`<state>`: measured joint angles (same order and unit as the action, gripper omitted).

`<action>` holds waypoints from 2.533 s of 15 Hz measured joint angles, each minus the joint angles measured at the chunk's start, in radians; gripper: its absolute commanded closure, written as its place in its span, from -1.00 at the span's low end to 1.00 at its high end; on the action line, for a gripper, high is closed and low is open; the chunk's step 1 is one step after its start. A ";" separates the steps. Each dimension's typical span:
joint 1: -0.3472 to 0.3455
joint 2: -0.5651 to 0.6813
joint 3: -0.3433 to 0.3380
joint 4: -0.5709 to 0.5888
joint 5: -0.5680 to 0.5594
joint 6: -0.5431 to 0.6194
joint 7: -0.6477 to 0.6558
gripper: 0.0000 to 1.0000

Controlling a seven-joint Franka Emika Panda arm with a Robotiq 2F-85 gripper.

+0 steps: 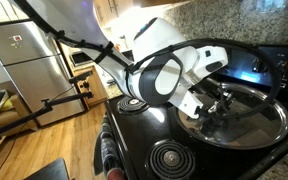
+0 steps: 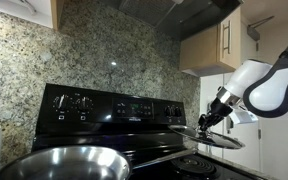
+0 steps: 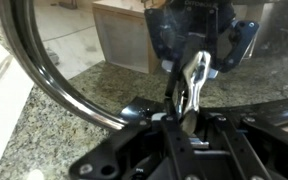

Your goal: Uncover the pan and put the lid on the counter to the right

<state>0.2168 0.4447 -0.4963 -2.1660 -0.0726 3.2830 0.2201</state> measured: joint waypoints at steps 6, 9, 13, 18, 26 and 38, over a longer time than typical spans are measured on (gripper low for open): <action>-0.042 0.000 -0.005 0.005 0.044 -0.001 0.020 0.91; -0.064 0.005 -0.006 0.006 0.059 -0.004 0.023 0.91; -0.096 0.026 -0.003 0.010 0.085 -0.006 0.026 0.91; -0.160 0.061 0.020 0.029 0.123 -0.015 0.049 0.91; -0.270 0.115 0.083 0.092 0.239 -0.043 0.060 0.91; -0.323 0.220 0.031 0.190 0.323 -0.080 0.069 0.91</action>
<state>-0.1057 0.6649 -0.4651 -1.9762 0.2502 3.2026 0.2891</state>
